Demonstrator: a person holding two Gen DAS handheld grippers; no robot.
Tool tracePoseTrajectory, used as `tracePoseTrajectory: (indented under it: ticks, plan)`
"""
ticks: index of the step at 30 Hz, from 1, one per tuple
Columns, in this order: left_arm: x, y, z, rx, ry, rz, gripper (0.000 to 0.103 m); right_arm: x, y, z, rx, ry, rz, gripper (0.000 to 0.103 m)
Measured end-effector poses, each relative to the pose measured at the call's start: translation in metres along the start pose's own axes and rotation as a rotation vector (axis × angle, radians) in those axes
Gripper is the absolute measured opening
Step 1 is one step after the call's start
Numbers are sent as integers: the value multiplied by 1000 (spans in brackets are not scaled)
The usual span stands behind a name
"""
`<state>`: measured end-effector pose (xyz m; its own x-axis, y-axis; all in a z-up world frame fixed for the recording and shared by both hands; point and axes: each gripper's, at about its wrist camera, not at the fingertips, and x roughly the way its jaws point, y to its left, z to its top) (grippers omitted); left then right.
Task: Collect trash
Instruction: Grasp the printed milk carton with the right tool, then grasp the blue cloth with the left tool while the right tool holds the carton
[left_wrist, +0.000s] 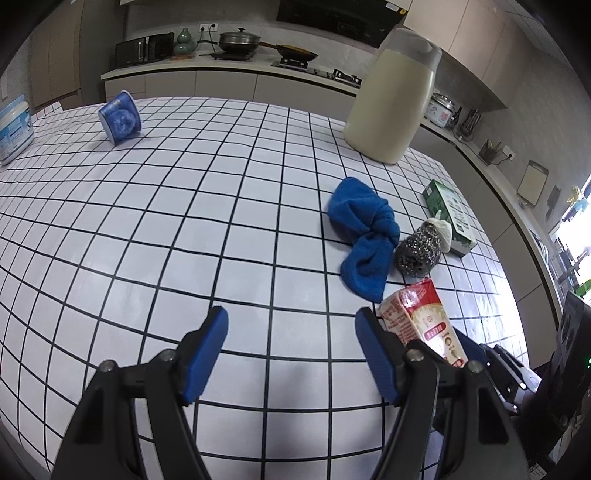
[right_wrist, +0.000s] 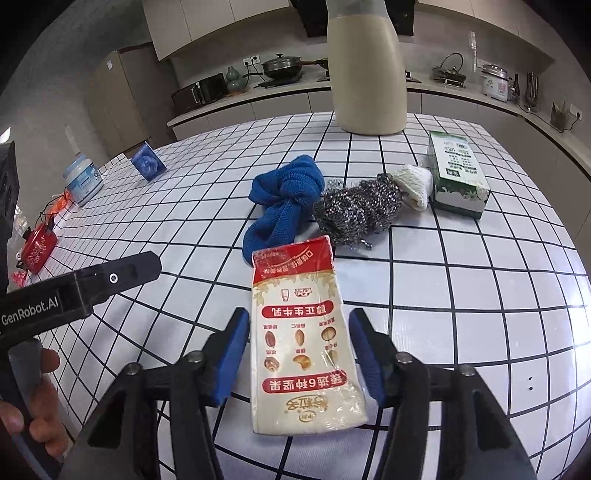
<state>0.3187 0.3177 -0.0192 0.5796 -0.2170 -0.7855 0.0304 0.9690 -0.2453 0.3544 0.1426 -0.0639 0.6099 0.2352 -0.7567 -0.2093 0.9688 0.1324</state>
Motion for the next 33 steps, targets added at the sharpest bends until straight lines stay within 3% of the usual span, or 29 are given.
tracePoseTrajectory:
  ticks: [11, 19, 33]
  plan:
    - [8, -19, 3, 32, 10, -8, 73, -11, -10, -3, -7, -32, -4, 52]
    - [21, -39, 10, 59, 22, -18, 73, -25, -42, 7, 55, -70, -36, 52]
    - [53, -63, 43, 68, 29, -17, 73, -47, -96, 47, 136, -167, -81, 52]
